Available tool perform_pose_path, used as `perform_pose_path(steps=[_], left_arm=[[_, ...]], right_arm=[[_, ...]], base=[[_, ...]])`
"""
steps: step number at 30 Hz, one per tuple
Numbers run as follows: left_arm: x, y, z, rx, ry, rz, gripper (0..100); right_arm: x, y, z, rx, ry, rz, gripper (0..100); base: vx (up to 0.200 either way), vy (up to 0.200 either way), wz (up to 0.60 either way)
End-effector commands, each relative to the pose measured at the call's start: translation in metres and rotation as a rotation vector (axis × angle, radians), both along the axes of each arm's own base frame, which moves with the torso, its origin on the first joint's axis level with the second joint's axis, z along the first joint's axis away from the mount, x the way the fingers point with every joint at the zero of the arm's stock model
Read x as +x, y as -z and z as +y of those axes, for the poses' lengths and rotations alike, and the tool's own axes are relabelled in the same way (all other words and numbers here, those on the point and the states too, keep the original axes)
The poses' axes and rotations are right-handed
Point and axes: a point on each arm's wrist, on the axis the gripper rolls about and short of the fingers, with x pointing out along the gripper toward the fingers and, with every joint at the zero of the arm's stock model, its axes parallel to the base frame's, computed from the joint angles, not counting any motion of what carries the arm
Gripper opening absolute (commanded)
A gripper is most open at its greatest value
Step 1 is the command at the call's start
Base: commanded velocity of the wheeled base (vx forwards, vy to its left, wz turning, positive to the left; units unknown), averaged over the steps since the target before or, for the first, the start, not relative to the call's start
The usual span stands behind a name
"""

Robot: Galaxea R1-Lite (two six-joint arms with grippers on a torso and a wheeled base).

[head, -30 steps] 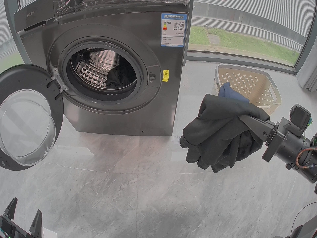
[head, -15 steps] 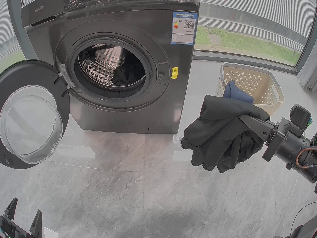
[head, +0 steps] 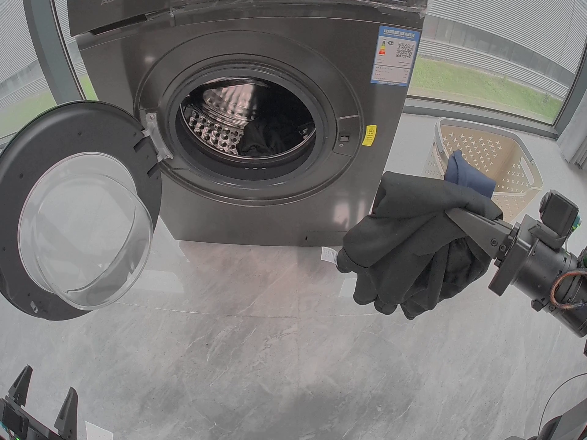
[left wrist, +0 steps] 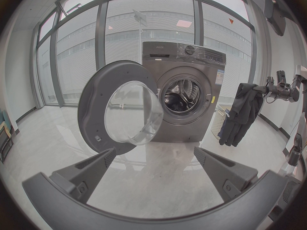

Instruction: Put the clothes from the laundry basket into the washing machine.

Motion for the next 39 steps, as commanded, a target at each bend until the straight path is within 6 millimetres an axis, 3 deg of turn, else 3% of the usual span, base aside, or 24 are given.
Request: perform_pose_path(steps=[1,39], left_arm=[[0.0003,0.0047,0.0,0.001,0.0,0.004,100],[0.0003,0.0052,0.0,0.042,-0.001,0.005,100]], right_arm=[[-0.0004,0.0,-0.0003,0.0,0.0,-0.001,0],[-0.0014,0.0067,0.0028,-0.008,-0.008,0.03,0]], base=[[0.0,0.2,0.0],[0.0,0.0,0.0]])
